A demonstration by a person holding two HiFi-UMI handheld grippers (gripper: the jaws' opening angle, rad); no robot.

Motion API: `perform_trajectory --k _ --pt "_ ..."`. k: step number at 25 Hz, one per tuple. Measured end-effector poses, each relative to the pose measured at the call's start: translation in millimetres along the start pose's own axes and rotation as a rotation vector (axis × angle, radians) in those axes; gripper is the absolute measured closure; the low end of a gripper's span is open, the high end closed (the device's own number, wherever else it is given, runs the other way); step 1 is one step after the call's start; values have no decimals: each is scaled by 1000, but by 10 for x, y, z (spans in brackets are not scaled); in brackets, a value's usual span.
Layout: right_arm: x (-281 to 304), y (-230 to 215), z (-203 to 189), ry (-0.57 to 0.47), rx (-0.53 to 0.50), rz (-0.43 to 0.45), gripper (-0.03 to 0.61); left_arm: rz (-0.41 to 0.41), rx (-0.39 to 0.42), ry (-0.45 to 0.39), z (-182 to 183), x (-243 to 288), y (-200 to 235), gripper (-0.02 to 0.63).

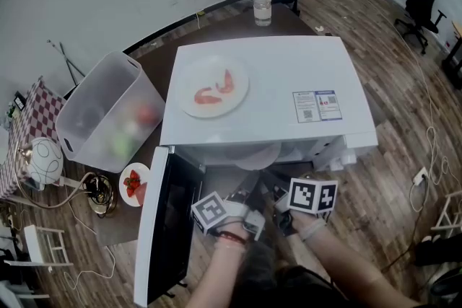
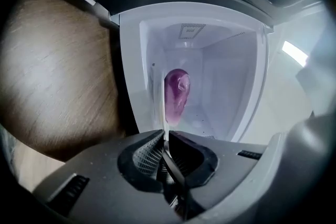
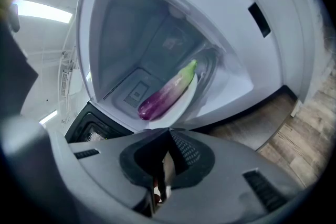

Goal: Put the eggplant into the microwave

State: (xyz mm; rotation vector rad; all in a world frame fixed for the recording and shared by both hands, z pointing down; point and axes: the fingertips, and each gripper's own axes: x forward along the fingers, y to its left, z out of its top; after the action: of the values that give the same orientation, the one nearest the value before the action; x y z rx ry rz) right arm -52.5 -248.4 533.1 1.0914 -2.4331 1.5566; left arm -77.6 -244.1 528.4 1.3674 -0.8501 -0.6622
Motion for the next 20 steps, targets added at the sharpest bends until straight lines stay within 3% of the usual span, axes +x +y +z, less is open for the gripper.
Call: perform_trajectory --k 6,14,20 --pt "32 -16 30 -5 9 1 575 8 1 19 -33 -33 8 583" --pt "63 -19 45 -5 11 4 577 47 117 42 1 -72 90 598" --pt "82 -29 57 -7 18 1 575 49 134 30 72 -56 70 620"
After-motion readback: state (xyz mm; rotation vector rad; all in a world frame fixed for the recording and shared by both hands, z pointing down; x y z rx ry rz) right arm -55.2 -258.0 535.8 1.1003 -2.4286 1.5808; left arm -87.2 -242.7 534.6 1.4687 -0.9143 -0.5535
